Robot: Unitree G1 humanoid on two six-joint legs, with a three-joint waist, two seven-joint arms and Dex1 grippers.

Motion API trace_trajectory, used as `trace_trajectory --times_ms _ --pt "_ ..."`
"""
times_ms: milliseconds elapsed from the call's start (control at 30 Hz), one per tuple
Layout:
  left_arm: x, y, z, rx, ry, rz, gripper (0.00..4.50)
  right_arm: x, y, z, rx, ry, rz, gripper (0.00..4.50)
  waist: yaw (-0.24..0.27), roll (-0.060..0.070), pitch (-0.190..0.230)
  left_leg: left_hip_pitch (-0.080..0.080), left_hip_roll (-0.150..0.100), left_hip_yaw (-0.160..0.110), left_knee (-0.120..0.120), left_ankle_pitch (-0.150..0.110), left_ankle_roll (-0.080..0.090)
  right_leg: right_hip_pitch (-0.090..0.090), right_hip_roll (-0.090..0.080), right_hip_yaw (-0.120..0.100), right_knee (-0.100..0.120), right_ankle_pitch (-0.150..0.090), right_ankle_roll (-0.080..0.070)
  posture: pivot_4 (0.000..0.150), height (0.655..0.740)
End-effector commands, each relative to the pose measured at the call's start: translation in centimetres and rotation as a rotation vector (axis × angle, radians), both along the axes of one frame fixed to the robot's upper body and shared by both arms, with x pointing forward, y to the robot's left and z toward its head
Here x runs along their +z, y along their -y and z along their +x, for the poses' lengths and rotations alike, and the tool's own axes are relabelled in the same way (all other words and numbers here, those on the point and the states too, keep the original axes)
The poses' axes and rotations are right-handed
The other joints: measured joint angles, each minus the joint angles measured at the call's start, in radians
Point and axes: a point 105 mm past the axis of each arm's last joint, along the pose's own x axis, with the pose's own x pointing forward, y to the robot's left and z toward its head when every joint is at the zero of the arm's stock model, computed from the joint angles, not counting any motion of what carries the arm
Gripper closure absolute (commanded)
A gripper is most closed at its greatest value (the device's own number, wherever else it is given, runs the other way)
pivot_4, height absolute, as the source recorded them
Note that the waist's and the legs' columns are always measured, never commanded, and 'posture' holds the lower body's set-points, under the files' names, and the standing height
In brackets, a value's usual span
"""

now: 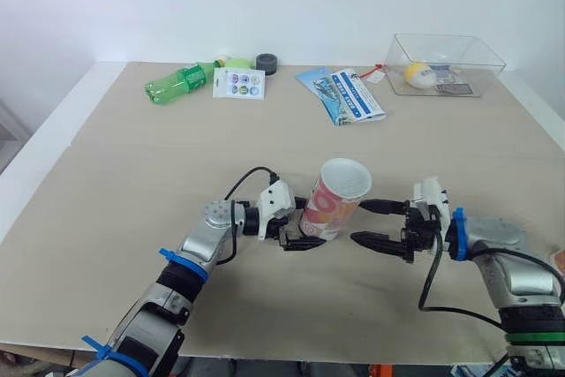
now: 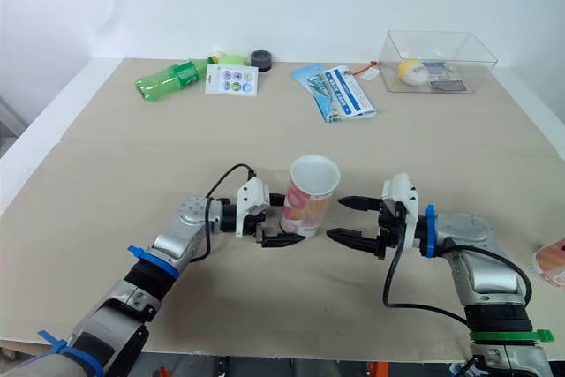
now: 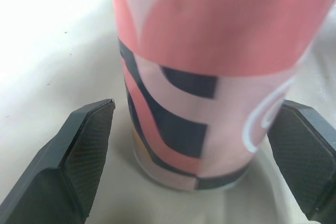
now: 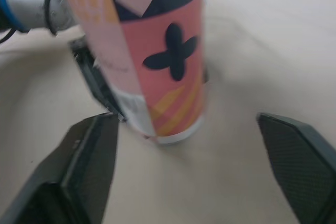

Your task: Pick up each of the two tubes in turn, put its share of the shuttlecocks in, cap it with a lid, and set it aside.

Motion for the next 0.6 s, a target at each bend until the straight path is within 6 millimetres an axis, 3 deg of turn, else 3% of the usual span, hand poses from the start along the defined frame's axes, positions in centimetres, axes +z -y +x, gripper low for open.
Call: trace_trajectory --times_ms 33,333,600 --pt "0.7 -1.3 0.2 0.004 0.029 -0.007 0.00 -0.2 -1.2 -0.1 0.050 0.014 0.009 0.04 0.000 0.000 0.000 0.000 0.000 0.000 0.000 0.000 0.000 0.000 0.000 0.000 0.000 0.000 0.000 0.150 0.7400" --pt "1.3 -4.0 -0.9 -0.002 0.057 0.007 0.00 -1.1 -3.2 0.6 0.087 0.057 0.008 0.04 0.001 0.002 0.003 0.000 0.001 0.000 0.000 0.000 0.000 0.000 0.000 0.000 0.000 0.000 0.000 0.150 0.7400" --pt "2.0 -5.3 -2.4 0.003 0.052 -0.010 0.00 -1.4 -4.4 1.1 0.119 0.078 0.015 0.04 0.006 0.002 0.003 0.000 0.001 -0.001 0.000 0.000 0.000 0.000 0.000 0.000 0.000 0.000 -0.001 0.150 0.7400"
